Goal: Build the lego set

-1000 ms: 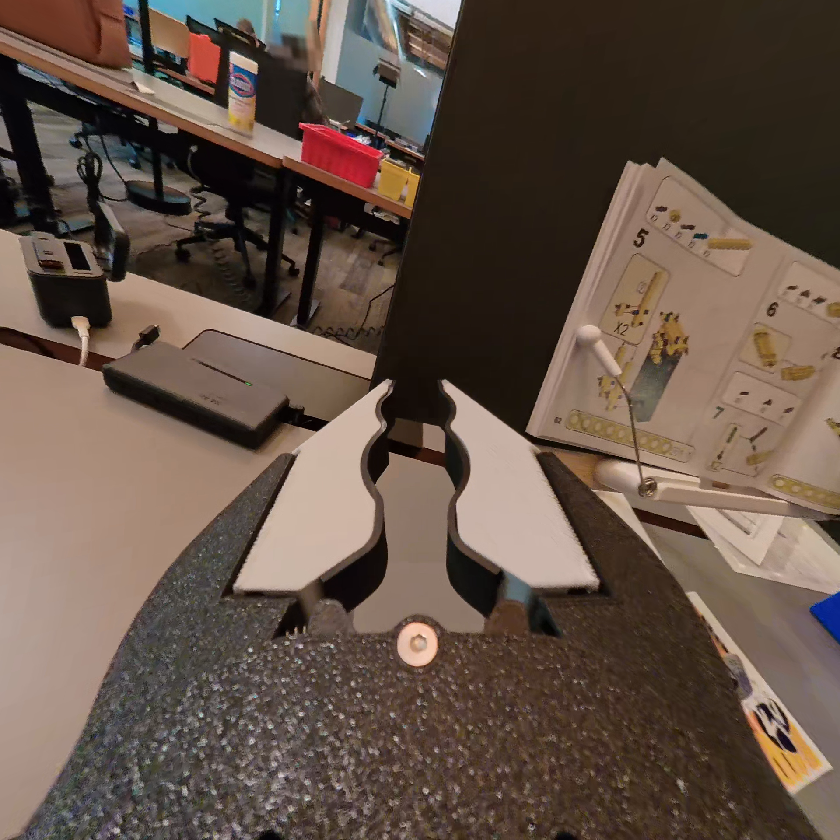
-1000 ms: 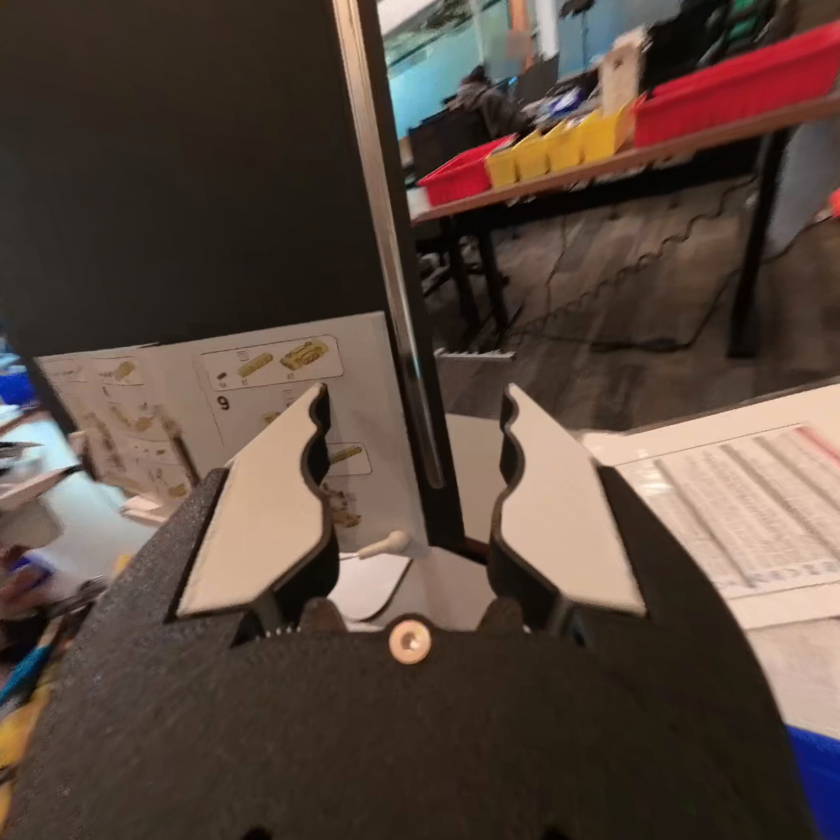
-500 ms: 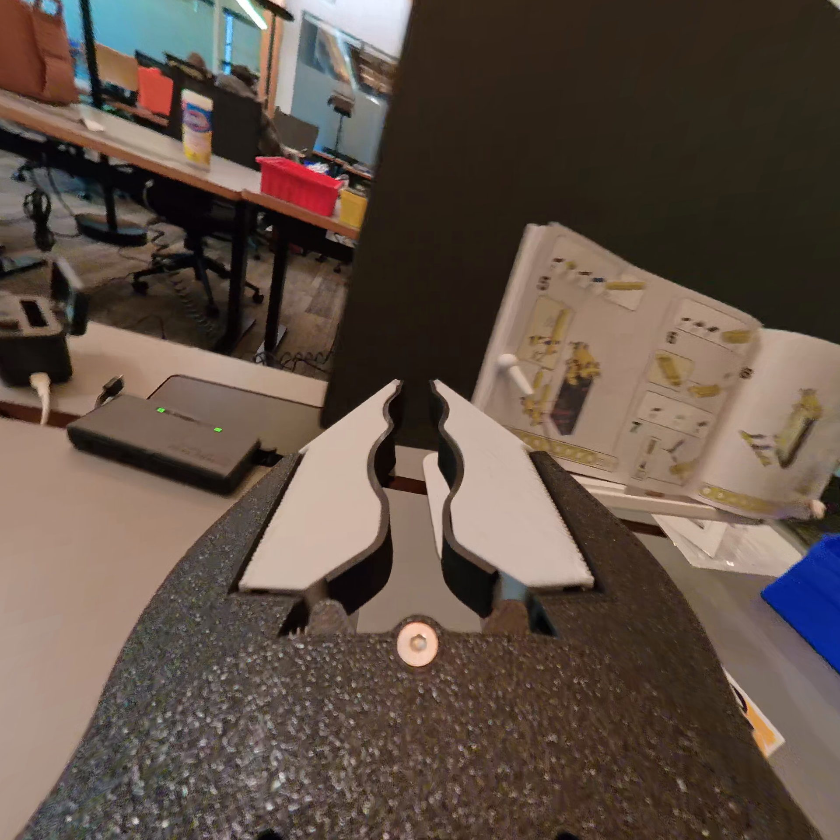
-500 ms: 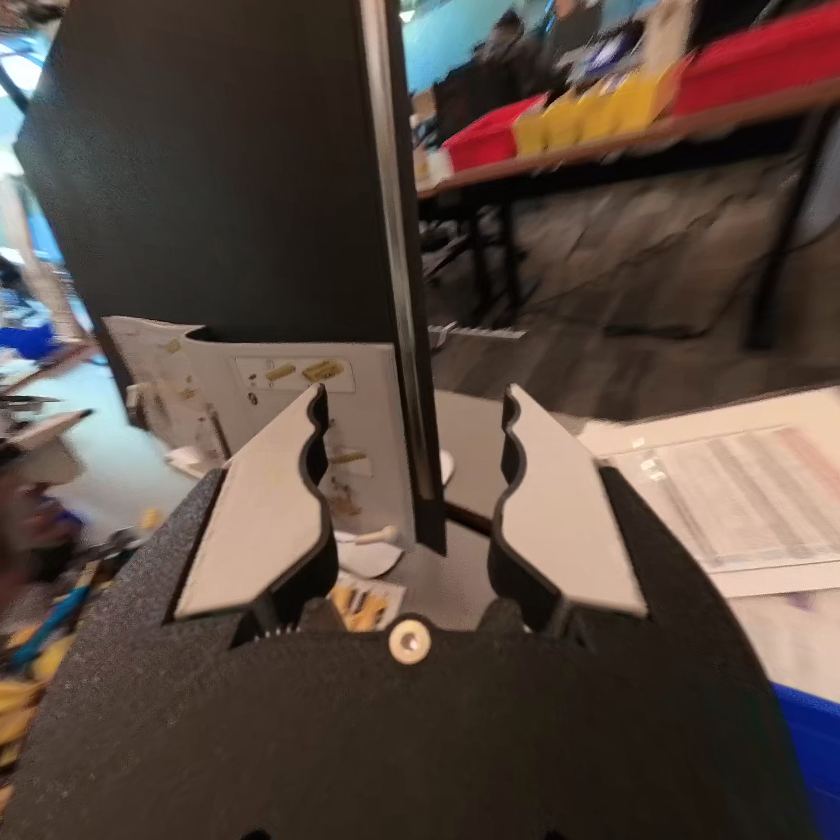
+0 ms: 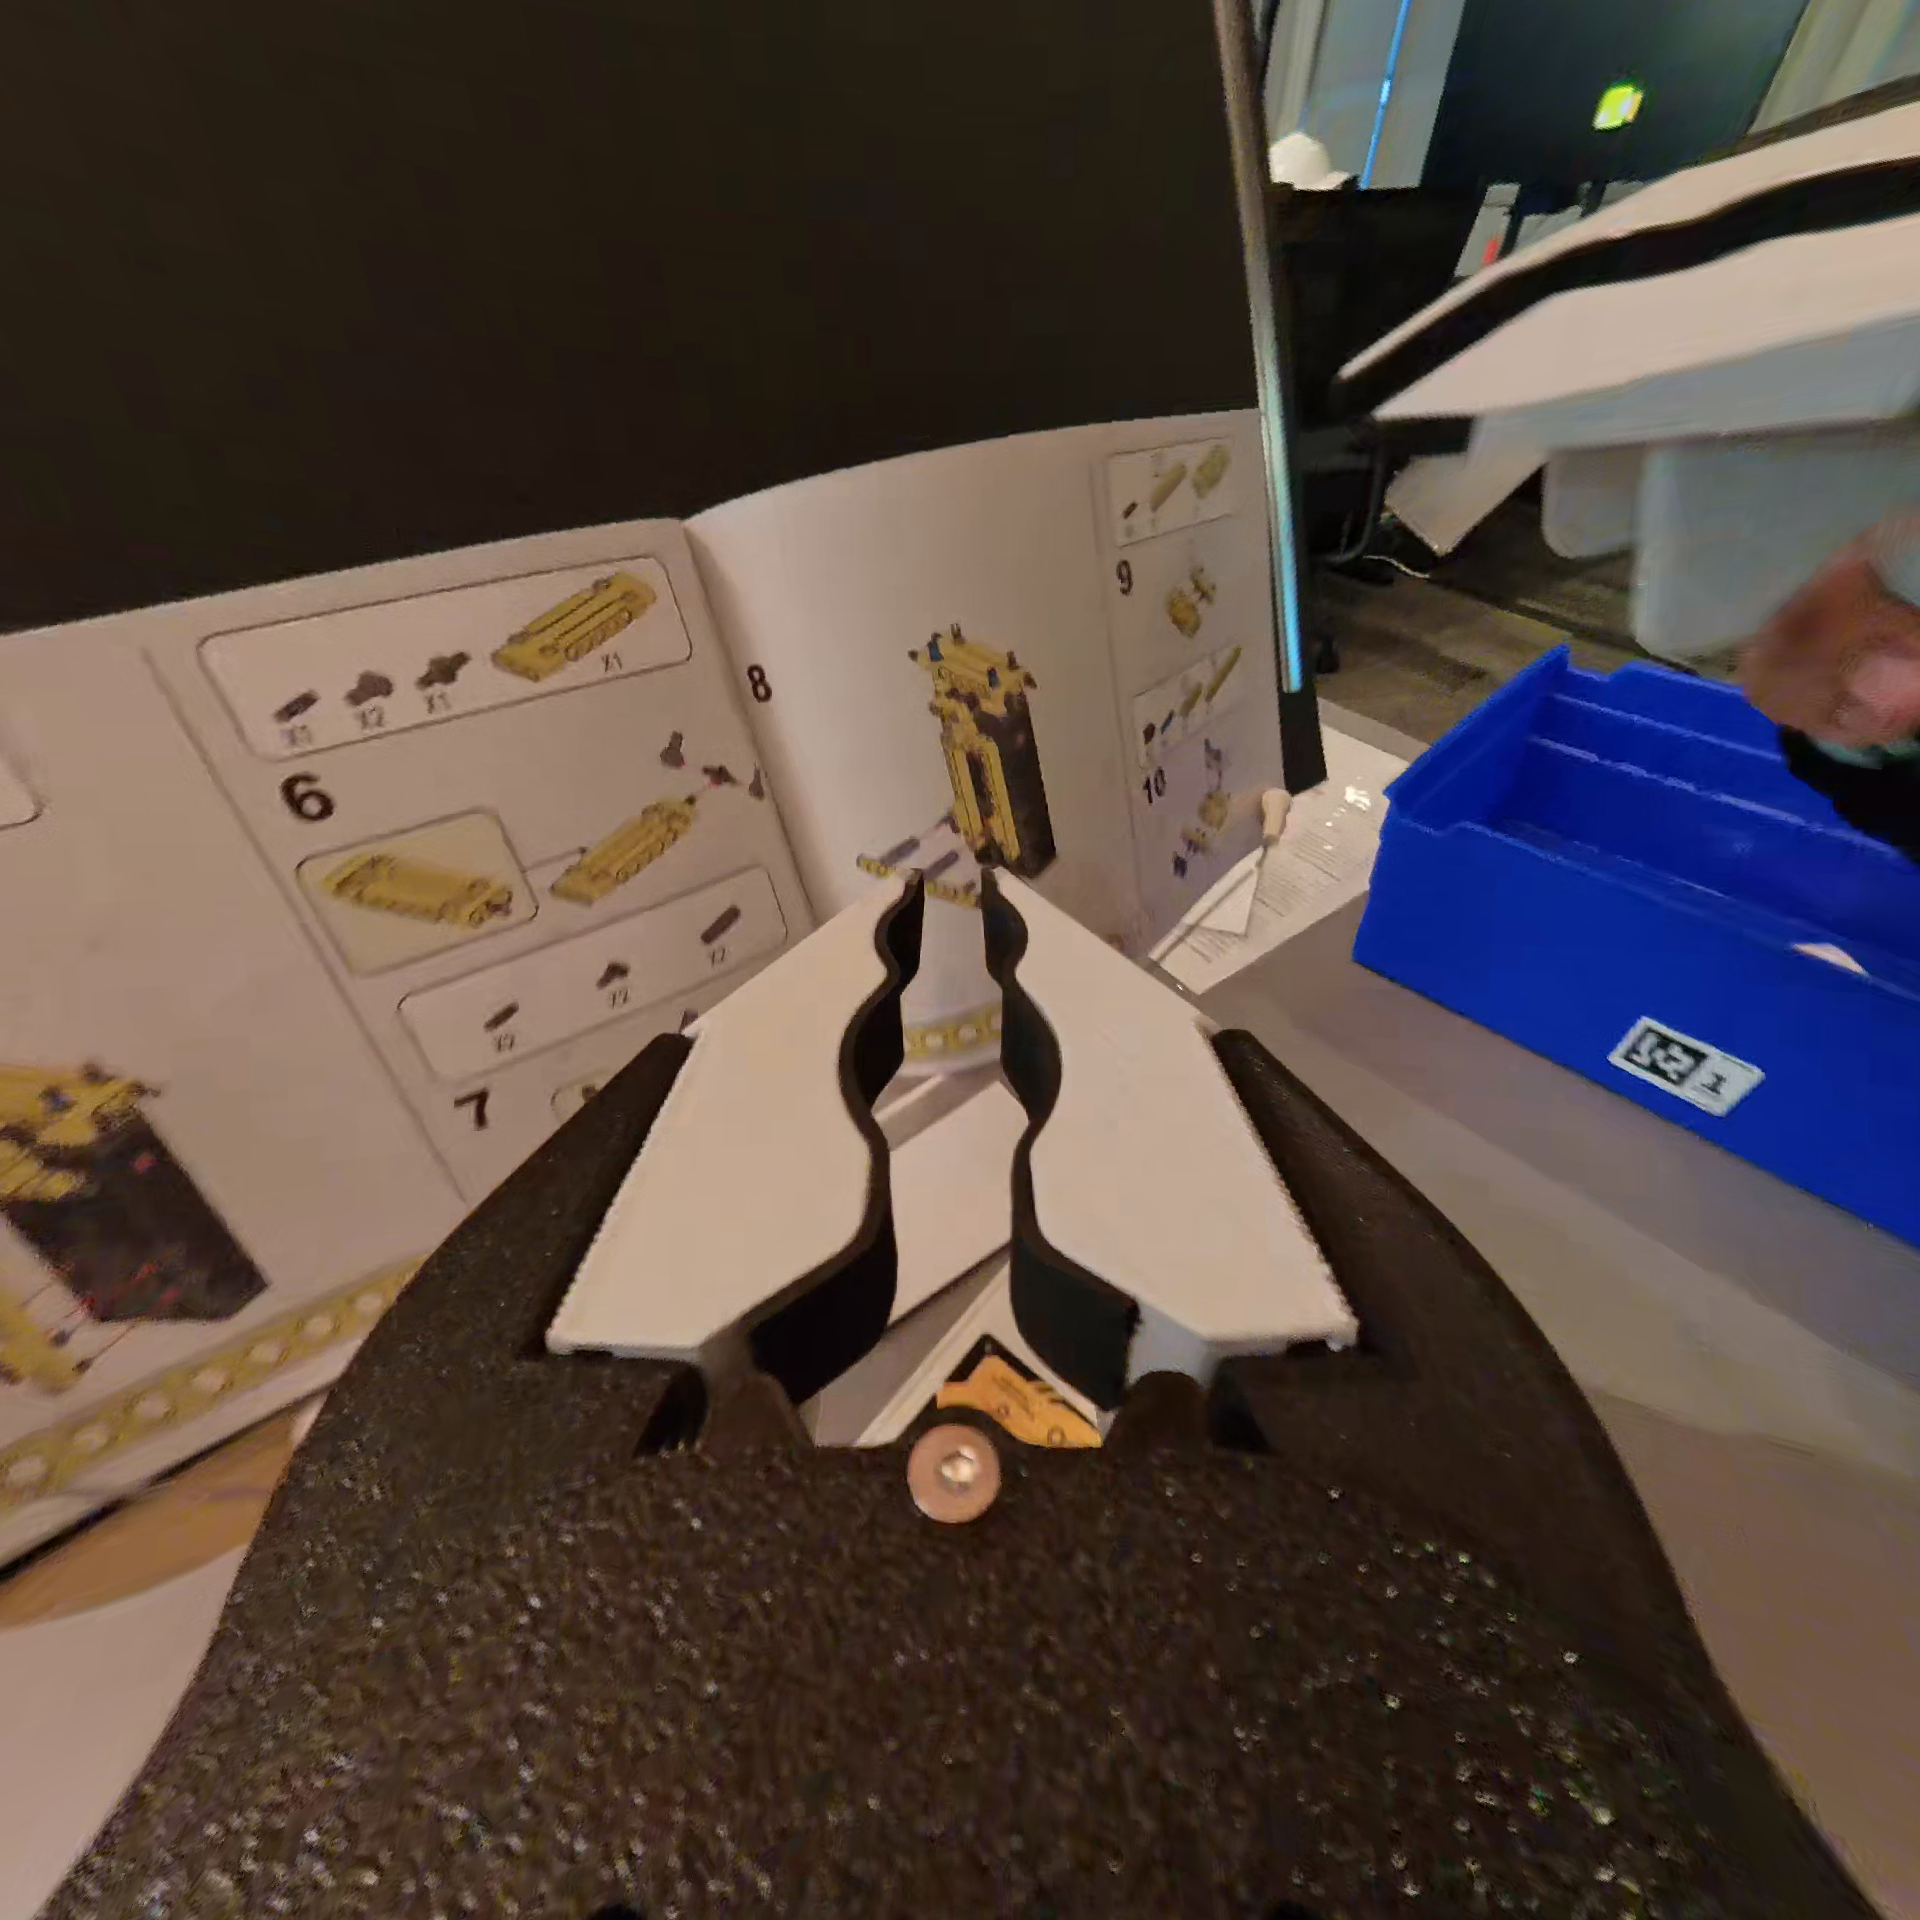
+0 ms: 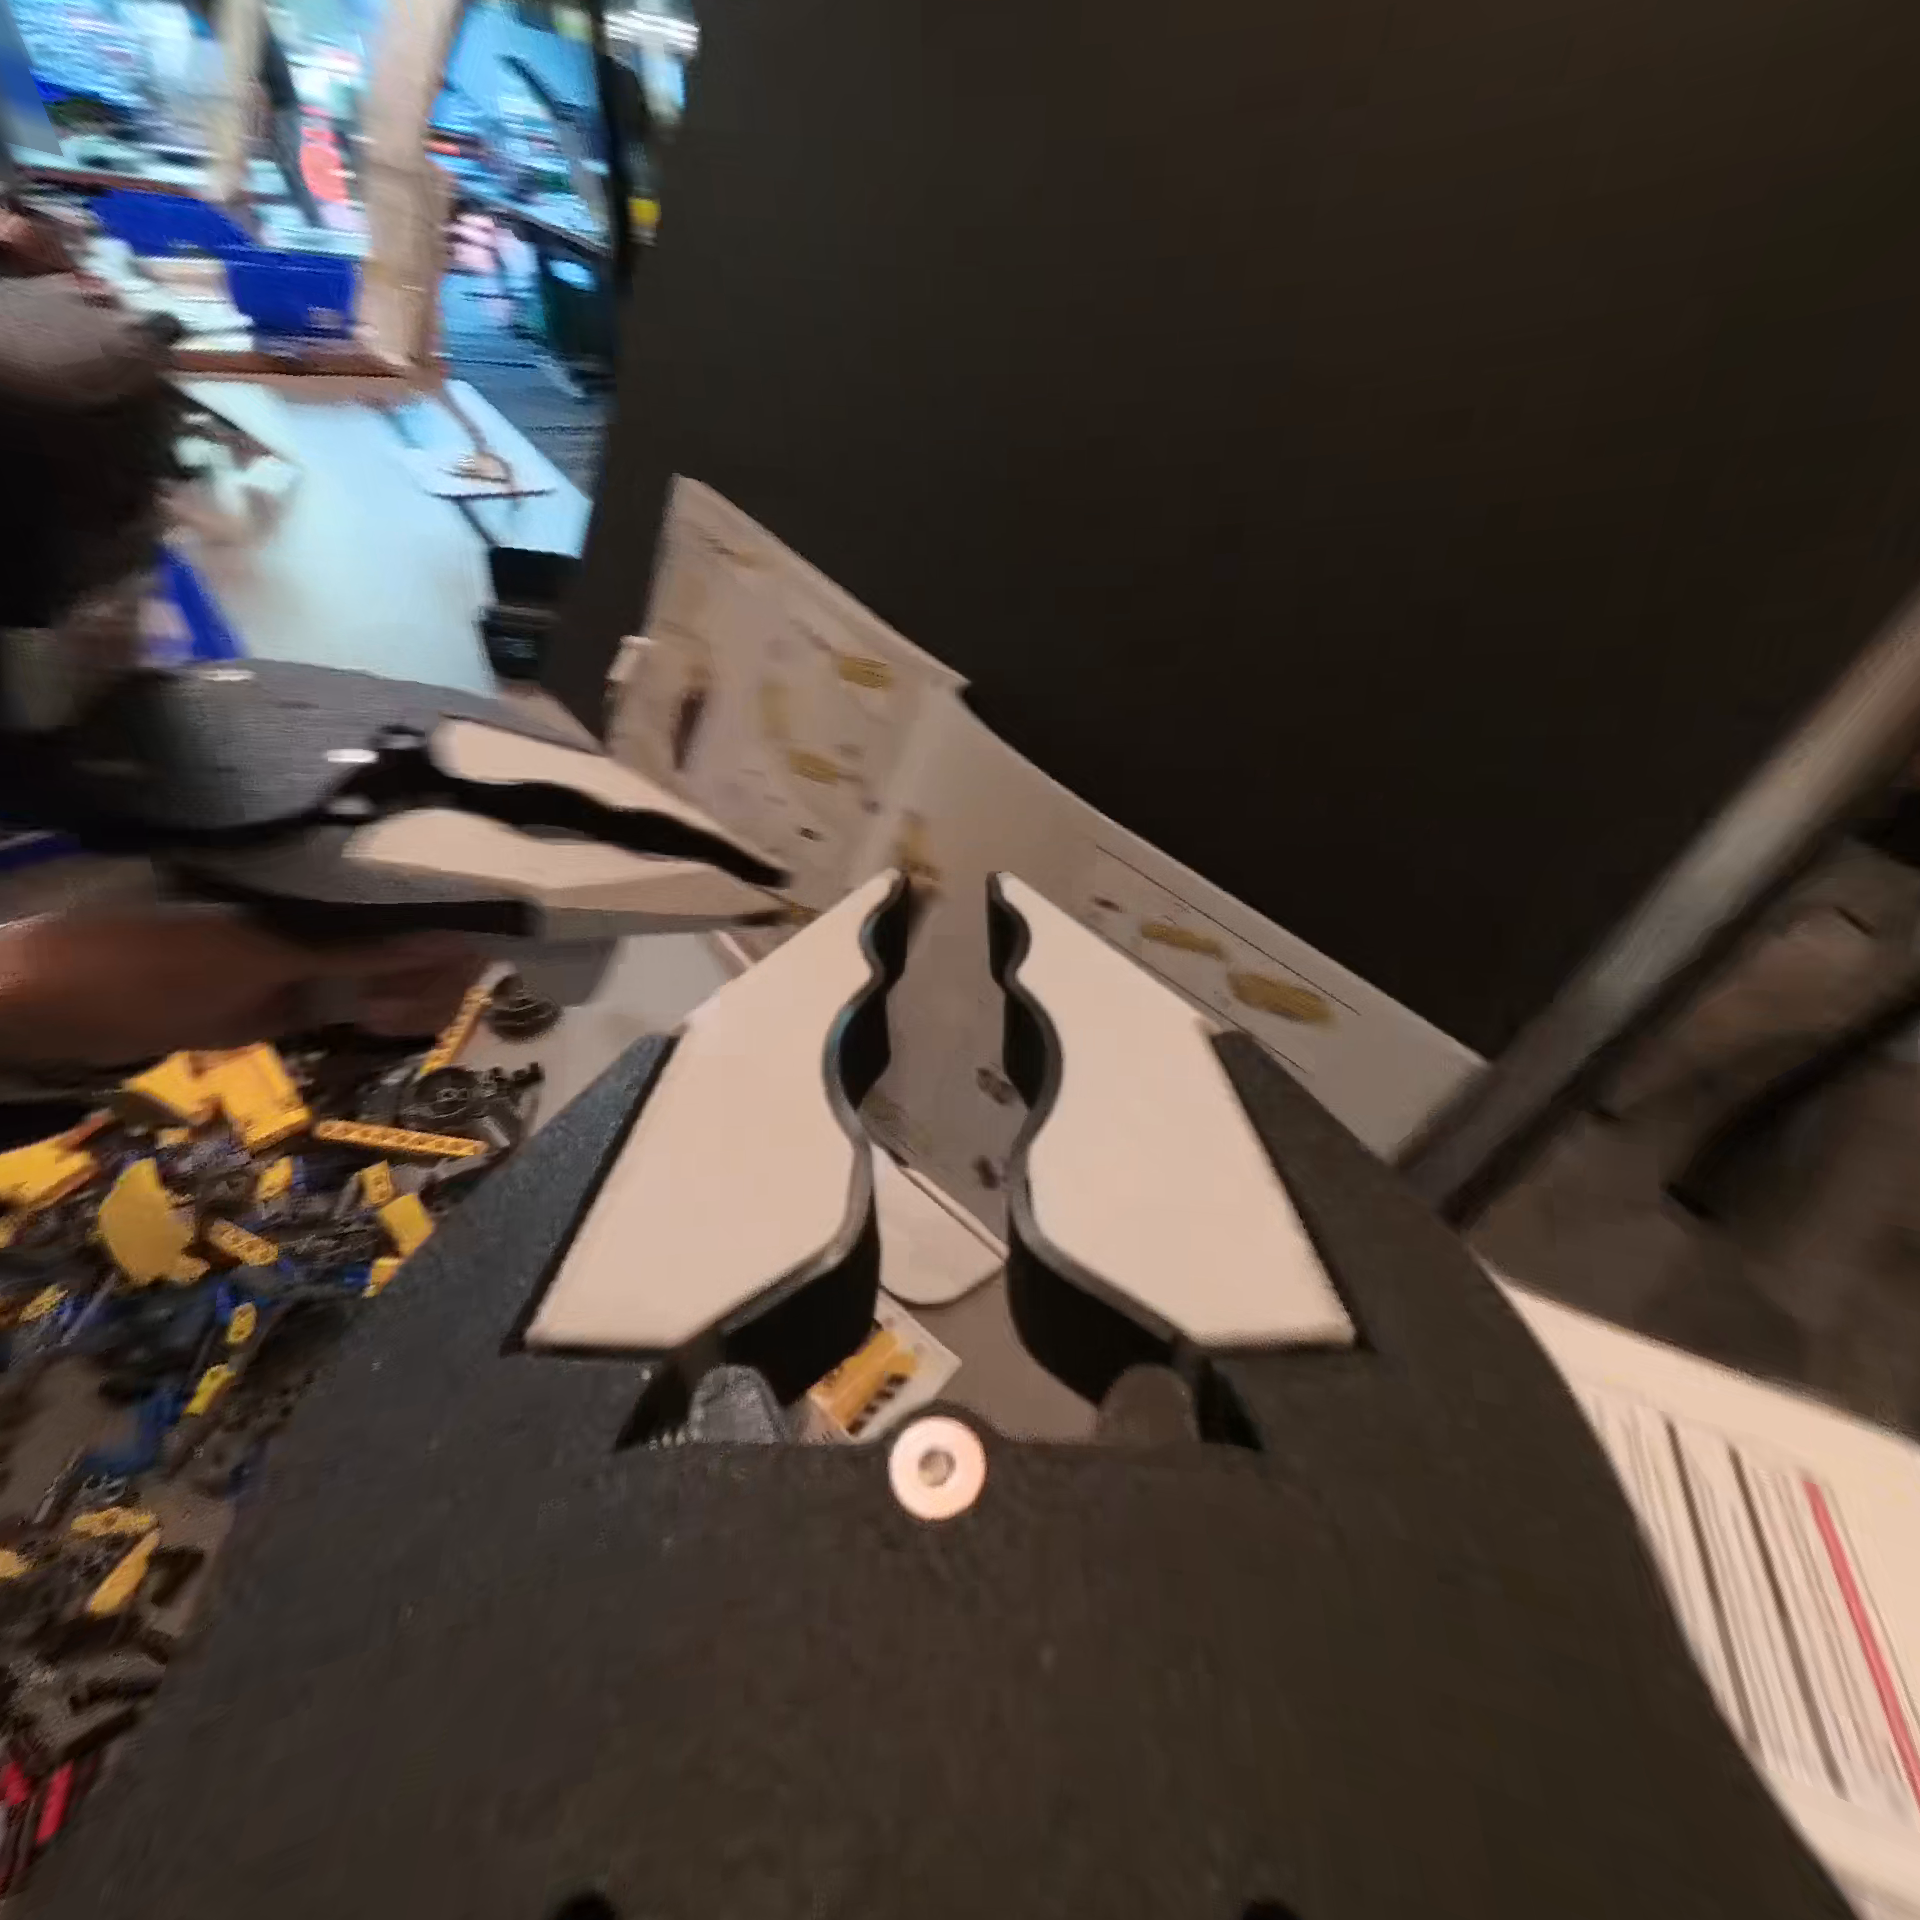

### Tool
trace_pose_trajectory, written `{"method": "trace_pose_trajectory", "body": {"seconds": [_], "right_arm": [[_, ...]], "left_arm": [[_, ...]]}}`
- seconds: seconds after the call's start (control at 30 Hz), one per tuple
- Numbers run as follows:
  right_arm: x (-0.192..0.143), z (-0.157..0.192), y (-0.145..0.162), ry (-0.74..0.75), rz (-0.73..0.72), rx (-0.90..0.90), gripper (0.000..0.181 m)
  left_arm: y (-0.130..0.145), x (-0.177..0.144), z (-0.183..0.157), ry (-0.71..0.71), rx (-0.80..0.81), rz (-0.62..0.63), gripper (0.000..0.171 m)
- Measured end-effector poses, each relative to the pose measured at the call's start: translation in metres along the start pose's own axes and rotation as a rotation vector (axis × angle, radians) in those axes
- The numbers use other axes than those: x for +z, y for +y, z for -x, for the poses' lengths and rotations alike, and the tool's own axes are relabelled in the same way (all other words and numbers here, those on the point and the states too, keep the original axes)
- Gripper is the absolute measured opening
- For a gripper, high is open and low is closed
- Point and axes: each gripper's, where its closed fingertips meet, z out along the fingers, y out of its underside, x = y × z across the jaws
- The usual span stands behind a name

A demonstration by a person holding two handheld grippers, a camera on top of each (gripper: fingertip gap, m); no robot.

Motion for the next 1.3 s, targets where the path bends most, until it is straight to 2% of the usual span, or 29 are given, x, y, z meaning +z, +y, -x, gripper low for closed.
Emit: {"method": "trace_pose_trajectory", "body": {"seconds": [0.07, 0.17, 0.2, 0.23, 0.33, 0.5, 0.63, 0.8, 0.97, 1.07, 1.13, 1.3], "right_arm": [[0.011, 0.017, 0.002, -0.012, 0.036, -0.095, 0.01], [0.034, 0.025, 0.019, 0.075, 0.145, -0.292, 0.0], [0.042, 0.025, 0.025, 0.109, 0.186, -0.332, 0.0], [0.051, 0.025, 0.032, 0.142, 0.229, -0.364, 0.0], [0.068, 0.009, 0.046, 0.313, 0.335, -0.5, 0.0], [0.086, -0.001, 0.048, 0.437, 0.314, -0.643, 0.0], [0.093, 0.005, 0.043, 0.415, 0.231, -0.607, 0.0], [0.093, 0.006, 0.044, 0.42, 0.246, -0.657, 0.0], [0.088, 0.006, 0.046, 0.38, 0.269, -0.56, 0.0], [0.08, 0.011, 0.042, 0.301, 0.245, -0.467, 0.0], [0.067, 0.003, 0.034, 0.296, 0.216, -0.396, 0.0], [0.009, -0.048, 0.018, 0.434, 0.186, -0.269, 0.0]], "left_arm": [[-0.002, 0.013, 0.009, -0.039, -0.018, 0.01, 0.01], [0.001, 0.023, 0.022, -0.07, -0.051, 0.012, 0.01], [0.001, 0.023, 0.025, -0.072, -0.081, 0.005, 0.009], [0.001, 0.022, 0.033, -0.098, -0.104, -0.003, 0.0], [0.002, 0.02, 0.039, -0.085, -0.128, -0.02, 0.0], [0.002, 0.012, 0.052, -0.178, -0.052, -0.031, 0.0], [0.004, 0.004, 0.062, -0.198, -0.068, -0.053, 0.0], [0.006, 0.0, 0.058, -0.163, -0.062, -0.078, 0.0], [0.007, 0.003, 0.042, -0.115, -0.017, -0.081, 0.0], [0.011, 0.008, 0.033, -0.086, -0.013, -0.068, 0.0], [0.009, 0.008, 0.026, -0.068, -0.009, -0.079, 0.0], [0.007, 0.013, 0.018, -0.082, 0.039, -0.078, 0.0]]}}
